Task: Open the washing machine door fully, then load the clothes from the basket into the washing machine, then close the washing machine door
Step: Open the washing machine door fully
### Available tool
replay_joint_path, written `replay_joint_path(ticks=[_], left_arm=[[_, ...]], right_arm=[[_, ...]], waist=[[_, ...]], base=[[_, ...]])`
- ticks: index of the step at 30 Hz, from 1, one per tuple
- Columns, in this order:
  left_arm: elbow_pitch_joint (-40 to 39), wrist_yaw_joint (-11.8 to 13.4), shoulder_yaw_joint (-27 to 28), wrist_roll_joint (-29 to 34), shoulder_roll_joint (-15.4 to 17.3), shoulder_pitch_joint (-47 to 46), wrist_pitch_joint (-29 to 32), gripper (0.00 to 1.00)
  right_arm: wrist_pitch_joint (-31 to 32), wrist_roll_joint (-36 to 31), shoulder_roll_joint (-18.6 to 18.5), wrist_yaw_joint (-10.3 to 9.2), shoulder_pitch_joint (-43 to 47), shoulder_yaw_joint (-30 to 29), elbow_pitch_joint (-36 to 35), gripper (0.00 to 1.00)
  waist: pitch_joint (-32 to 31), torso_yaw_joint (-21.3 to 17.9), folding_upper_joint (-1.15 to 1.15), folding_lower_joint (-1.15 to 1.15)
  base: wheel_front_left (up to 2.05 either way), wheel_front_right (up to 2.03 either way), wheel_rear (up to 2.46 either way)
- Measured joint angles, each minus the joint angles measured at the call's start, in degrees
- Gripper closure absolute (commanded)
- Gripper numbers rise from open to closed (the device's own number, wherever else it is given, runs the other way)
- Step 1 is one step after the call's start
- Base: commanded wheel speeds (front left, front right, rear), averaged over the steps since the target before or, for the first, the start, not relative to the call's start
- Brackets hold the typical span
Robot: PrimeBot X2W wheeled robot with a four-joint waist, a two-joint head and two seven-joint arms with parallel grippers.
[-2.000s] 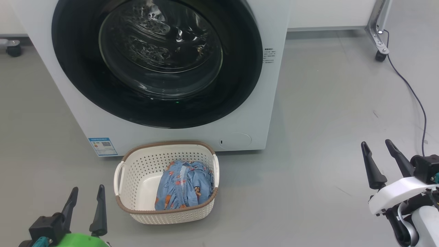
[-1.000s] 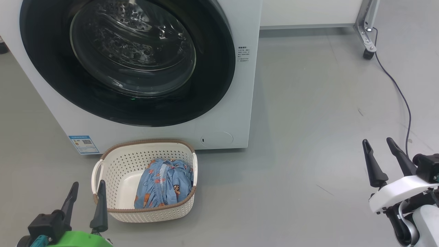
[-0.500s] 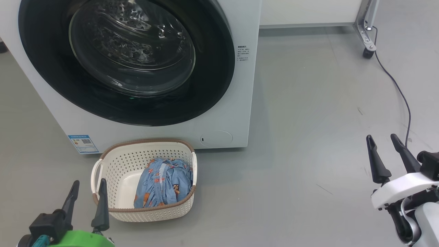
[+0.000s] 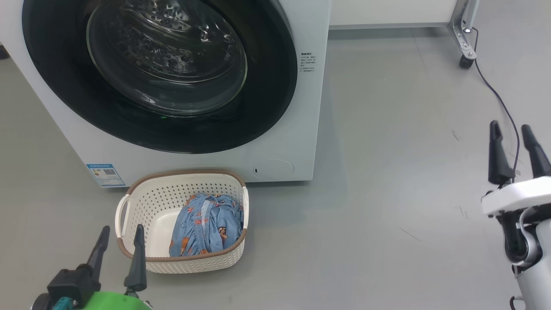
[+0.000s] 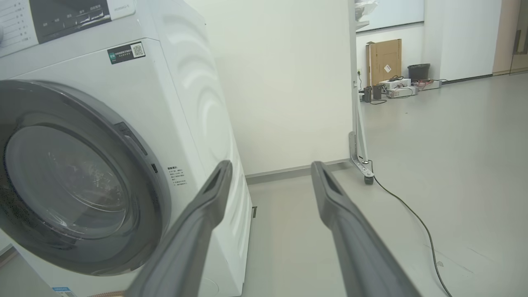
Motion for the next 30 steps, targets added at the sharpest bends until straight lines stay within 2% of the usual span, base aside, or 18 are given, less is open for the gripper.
replay_joint_path(ticks=[6, 10, 18, 23, 28, 29, 30], left_arm=[[-0.1, -0.4, -1.7, 1.1, -0.8, 0.6, 0.0, 0.0], [-0.2, -0.5, -2.1, 1.6, -1.1, 0.6, 0.0, 0.0], [-1.2, -0.5, -2.7, 1.9, -1.6, 0.5, 0.0, 0.0], [-1.7, -0.7, -3.4, 2.0, -2.2, 0.4, 0.0, 0.0], [-2.3, -0.7, -4.2, 2.6, -2.6, -0.2, 0.0, 0.0], [-2.4, -0.7, -4.4, 2.9, -2.6, -0.5, 0.0, 0.0], [-2.5, -0.7, -4.5, 3.0, -2.7, -0.8, 0.0, 0.0]], right_arm=[[0.0, 7.7, 2.0, 0.49, -2.7, -4.1, -0.2, 0.0], [0.2, 15.3, 5.0, 0.64, -5.2, -7.1, 0.0, 0.0], [5.0, 29.6, 8.9, 0.93, -10.3, -13.0, 1.0, 0.0], [8.9, 37.0, 9.9, 0.89, -13.3, -16.4, 2.4, 0.0], [12.9, 41.9, 9.7, -1.13, -16.6, -18.9, 3.7, 0.0], [13.7, 42.7, 9.6, -1.53, -17.3, -19.4, 3.9, 0.15], [14.5, 43.5, 9.4, -2.02, -18.0, -19.7, 4.2, 0.56]], waist=[[0.8, 0.7, 0.0, 0.0], [1.4, 1.2, 0.0, 0.0], [3.3, 1.9, 0.0, 0.0], [4.9, 2.3, 0.0, 0.0], [6.9, 2.7, 0.0, 0.0], [7.3, 2.8, 0.0, 0.0], [7.7, 3.0, 0.0, 0.0]], base=[[0.0, 0.0, 0.0], [0.0, 0.0, 0.0], [0.0, 0.0, 0.0], [0.0, 0.0, 0.0], [0.0, 0.0, 0.0], [0.0, 0.0, 0.0], [0.0, 0.0, 0.0]])
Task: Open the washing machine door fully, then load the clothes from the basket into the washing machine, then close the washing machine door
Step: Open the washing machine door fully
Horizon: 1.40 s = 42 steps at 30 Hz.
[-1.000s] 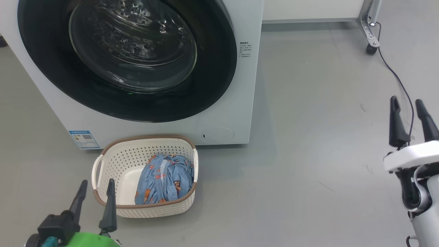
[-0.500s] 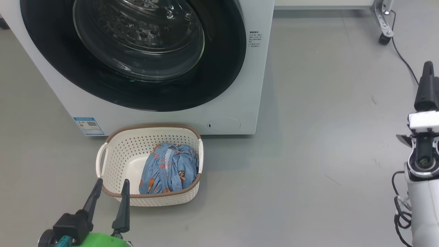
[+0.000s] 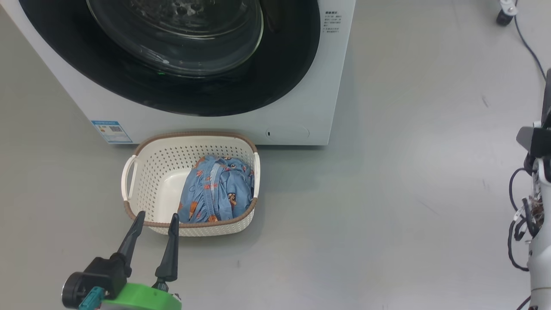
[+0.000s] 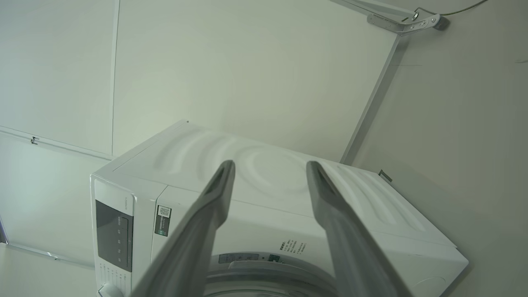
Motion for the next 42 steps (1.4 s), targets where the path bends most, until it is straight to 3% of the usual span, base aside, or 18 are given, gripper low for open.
replay_joint_path(ticks=[2, 3, 10, 17, 23, 33, 42], left_arm=[[-0.3, 0.0, -0.4, 0.0, -0.2, -0.4, 0.0, 0.0], [-0.4, 0.0, -0.6, 0.0, -0.2, -0.5, 0.0, 0.0], [-1.6, 0.0, -0.9, 0.1, -0.7, -2.2, 0.0, 0.0], [-2.5, 0.0, -1.5, 0.4, -1.0, -3.1, 0.0, 0.0], [-3.3, 0.0, -2.9, 0.5, -1.4, -4.7, 0.0, 0.0], [-5.6, 1.0, -5.2, 0.1, -1.5, -8.1, 0.0, 0.0], [-7.9, 3.4, -8.7, -3.5, -1.6, -10.6, 0.0, 0.0]], right_arm=[[2.0, 2.0, -0.2, -0.73, -1.4, -0.5, 0.5, 0.94], [3.5, 2.8, -0.5, -1.27, -2.0, -0.5, 0.6, 1.0], [13.3, 5.2, -5.3, -4.41, -7.6, 1.1, 1.5, 1.0], [22.5, 6.9, -7.6, -7.19, -12.2, 4.5, 1.4, 1.0], [29.6, 8.4, -9.2, -8.26, -15.4, 7.2, 0.5, 1.0], [34.5, 9.4, -9.8, -9.54, -21.3, 8.6, -1.4, 1.0], [36.5, 9.3, -10.2, -10.14, -25.2, 10.2, -2.8, 1.0]], waist=[[0.8, 0.3, 0.0, 0.0], [1.2, 0.4, 0.0, 0.0], [4.2, 1.6, 0.0, 0.0], [6.6, 2.3, 0.0, 0.0], [8.9, 2.9, 0.0, 0.0], [13.4, 4.2, 0.0, 0.0], [17.5, 6.0, 0.0, 0.0]], base=[[0.0, 0.0, 0.0], [0.0, 0.0, 0.0], [0.0, 0.0, 0.0], [0.0, 0.0, 0.0], [0.0, 0.0, 0.0], [0.0, 0.0, 0.0], [0.0, 0.0, 0.0]])
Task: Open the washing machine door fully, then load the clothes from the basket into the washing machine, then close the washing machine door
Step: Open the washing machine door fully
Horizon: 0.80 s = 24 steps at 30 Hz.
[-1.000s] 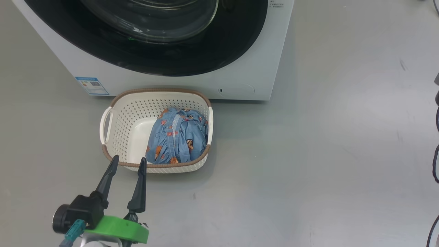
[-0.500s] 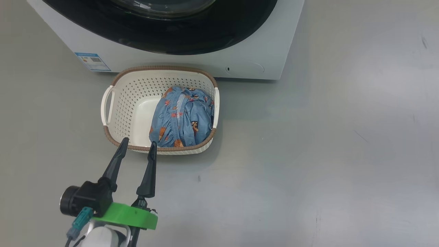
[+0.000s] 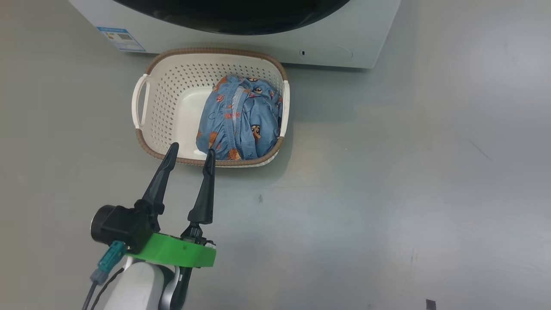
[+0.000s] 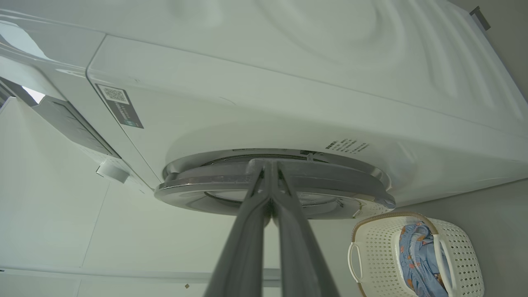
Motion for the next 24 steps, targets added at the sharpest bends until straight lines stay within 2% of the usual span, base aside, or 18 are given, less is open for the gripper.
replay_joint_path(ticks=[24], left_arm=[[-2.9, 4.6, -6.9, -5.1, -0.1, -2.8, 0.0, 0.0]], right_arm=[[-2.1, -5.0, 1.2, -0.56, -9.1, 3.7, 0.3, 1.0]], waist=[[7.1, 7.9, 0.0, -0.01]], base=[[0.0, 0.0, 0.0]])
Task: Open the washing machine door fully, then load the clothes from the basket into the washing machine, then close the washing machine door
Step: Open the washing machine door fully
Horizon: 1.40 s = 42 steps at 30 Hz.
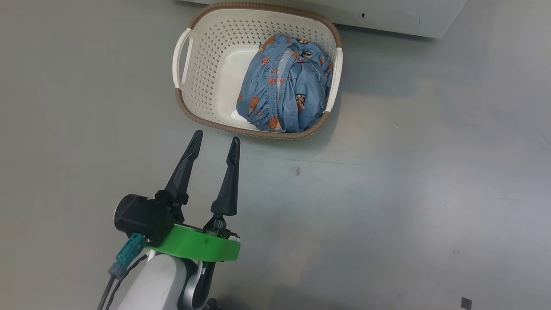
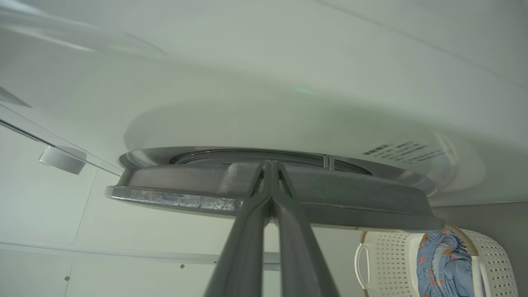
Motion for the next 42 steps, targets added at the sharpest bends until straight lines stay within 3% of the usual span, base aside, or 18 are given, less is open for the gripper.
replay_joint_path(ticks=[25, 34, 42], left_arm=[[-2.3, 2.5, -4.2, -3.2, -0.1, -1.7, 0.0, 0.0], [-2.8, 3.2, -4.4, -3.5, -0.1, -2.5, 0.0, 0.0], [-2.9, 3.7, -3.4, -3.1, -0.1, -3.1, 0.0, 0.0]], right_arm=[[-0.9, -3.0, 0.5, -0.09, -5.1, 2.4, 4.1, 1.0], [2.4, -2.7, 0.5, -0.49, -6.1, 3.8, 4.5, 1.0], [4.2, -2.1, 0.9, 0.94, -5.6, 5.0, 4.7, 1.0]], waist=[[4.4, 4.5, 0.0, 0.0], [4.7, 4.6, 0.0, 0.0], [4.2, 3.0, 0.0, 0.0]], base=[[0.0, 0.0, 0.0], [0.0, 0.0, 0.0], [0.0, 0.0, 0.0]])
